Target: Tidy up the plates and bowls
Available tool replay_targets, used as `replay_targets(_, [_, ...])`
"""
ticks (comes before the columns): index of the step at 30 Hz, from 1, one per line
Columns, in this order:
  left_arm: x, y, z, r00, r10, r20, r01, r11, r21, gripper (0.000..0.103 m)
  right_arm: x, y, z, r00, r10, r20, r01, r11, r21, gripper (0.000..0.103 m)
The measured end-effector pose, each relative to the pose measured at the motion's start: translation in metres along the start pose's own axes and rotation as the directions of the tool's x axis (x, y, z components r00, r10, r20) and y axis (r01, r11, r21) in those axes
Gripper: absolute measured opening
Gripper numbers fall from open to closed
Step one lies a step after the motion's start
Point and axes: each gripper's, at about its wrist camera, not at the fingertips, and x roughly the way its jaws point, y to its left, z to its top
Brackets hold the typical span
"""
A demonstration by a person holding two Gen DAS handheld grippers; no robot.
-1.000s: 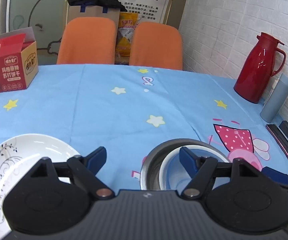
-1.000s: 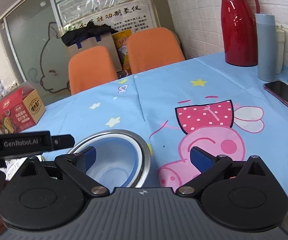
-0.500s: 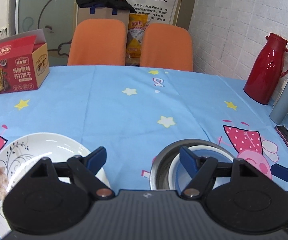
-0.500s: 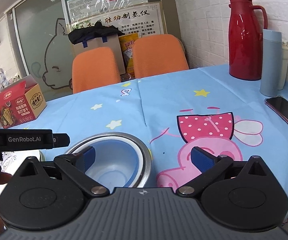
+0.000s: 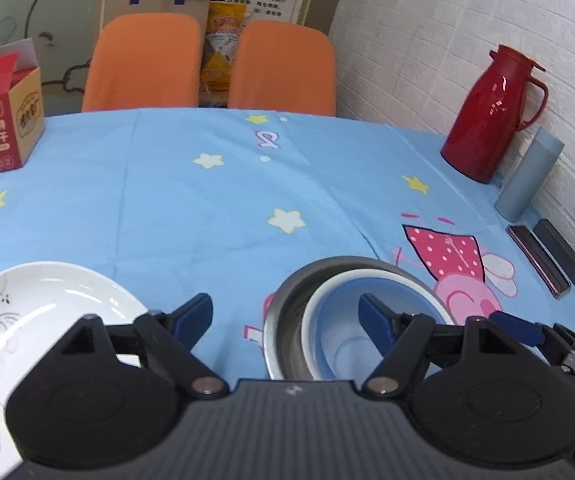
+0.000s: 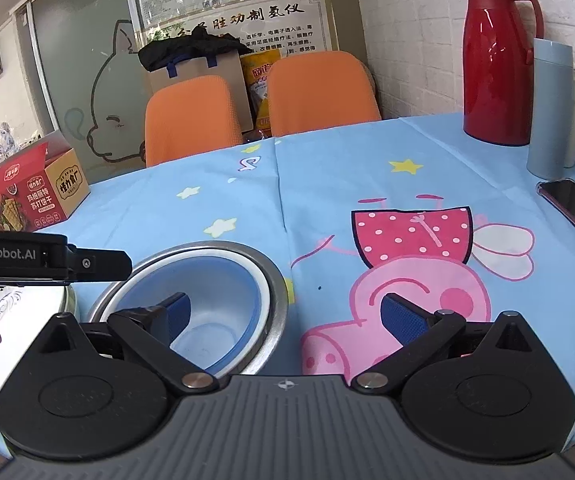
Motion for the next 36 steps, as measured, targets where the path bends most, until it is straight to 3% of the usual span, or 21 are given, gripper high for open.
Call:
replay_targets(6, [0.025,-0.005,0.011,0.992,-0.069,-0.108,0.080,0.992,0.096,0.074,0.012,0.000,-0.003,0.999,0.028,-0.046,-0.029,0.999,-0.023,0.103])
replay_targets(9, [0.039,-0.007,0.014,0.989,-0.046,-0.139,0.062,0.992,0.111,0.074,0.022,0.002,-0.005,0.997,0.037,-0.074,-0.039,0.999,-0.026,0.103])
replay_targets(21, [0.063,-0.006,0.010,0.981,0.011,-0.196,0.015,0.991,0.132,0.074,0.037,0.012,-0.009,0.995,0.026,-0.094,-0.035,0.995,-0.089,0.103])
replay_targets(27, [0.063,-0.008,0.009,0.980,-0.003,-0.201,0.030,0.991,0.131,0.074,0.035,0.009,-0.014,0.998,0.032,-0.056,-0.038,0.994,-0.098,0.103])
replay_targets(30, [0.061,-0.008,0.007,0.980,0.000,-0.197,0.026,0.991,0.128,0.074,0.035,0.012,-0.010,0.996,0.004,-0.088,-0.013,0.995,-0.101,0.103])
replay_targets(36, [0.058,-0.008,0.007,0.981,-0.028,-0.194,0.051,0.992,0.117,0.073,0.027,0.015,-0.011,0.996,0.051,-0.077,-0.056,0.996,-0.070,0.103])
